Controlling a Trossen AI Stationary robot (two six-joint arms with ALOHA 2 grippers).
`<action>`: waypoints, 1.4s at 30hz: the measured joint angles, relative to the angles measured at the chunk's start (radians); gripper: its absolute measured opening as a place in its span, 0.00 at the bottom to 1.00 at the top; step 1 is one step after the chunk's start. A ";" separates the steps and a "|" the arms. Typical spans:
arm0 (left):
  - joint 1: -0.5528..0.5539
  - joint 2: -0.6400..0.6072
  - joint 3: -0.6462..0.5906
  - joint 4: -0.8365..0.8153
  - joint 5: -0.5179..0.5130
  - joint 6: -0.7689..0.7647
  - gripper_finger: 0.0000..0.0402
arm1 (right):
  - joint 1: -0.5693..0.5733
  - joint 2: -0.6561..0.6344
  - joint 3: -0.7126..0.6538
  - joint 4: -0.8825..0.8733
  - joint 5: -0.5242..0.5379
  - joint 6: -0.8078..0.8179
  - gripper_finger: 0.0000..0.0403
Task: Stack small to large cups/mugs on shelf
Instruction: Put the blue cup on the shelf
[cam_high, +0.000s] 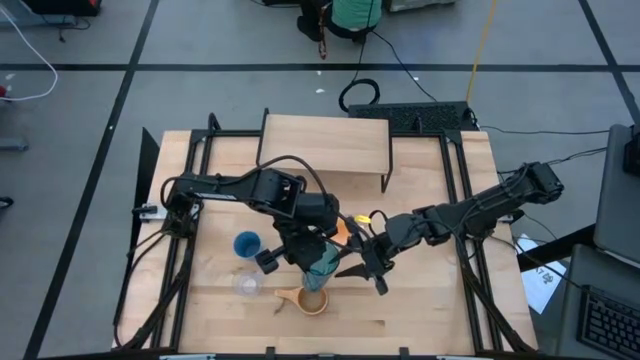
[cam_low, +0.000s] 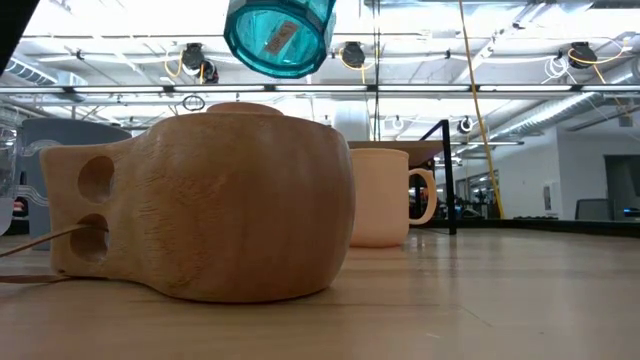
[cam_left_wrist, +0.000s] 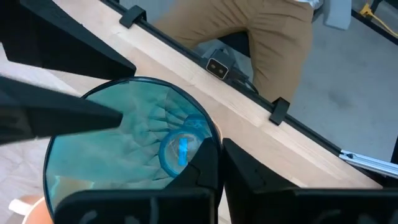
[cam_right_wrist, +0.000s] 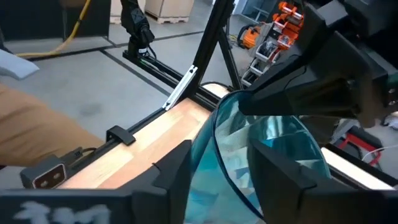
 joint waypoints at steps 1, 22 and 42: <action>0.000 0.000 0.000 -0.001 0.000 0.000 0.02 | -0.004 -0.002 0.000 0.000 -0.012 0.015 0.40; 0.003 0.000 0.000 0.005 -0.004 -0.036 0.02 | -0.020 -0.005 0.050 -0.131 -0.031 -0.027 0.24; 0.000 -0.001 0.000 0.004 -0.057 0.033 0.11 | -0.019 -0.003 0.050 -0.133 -0.042 -0.058 0.00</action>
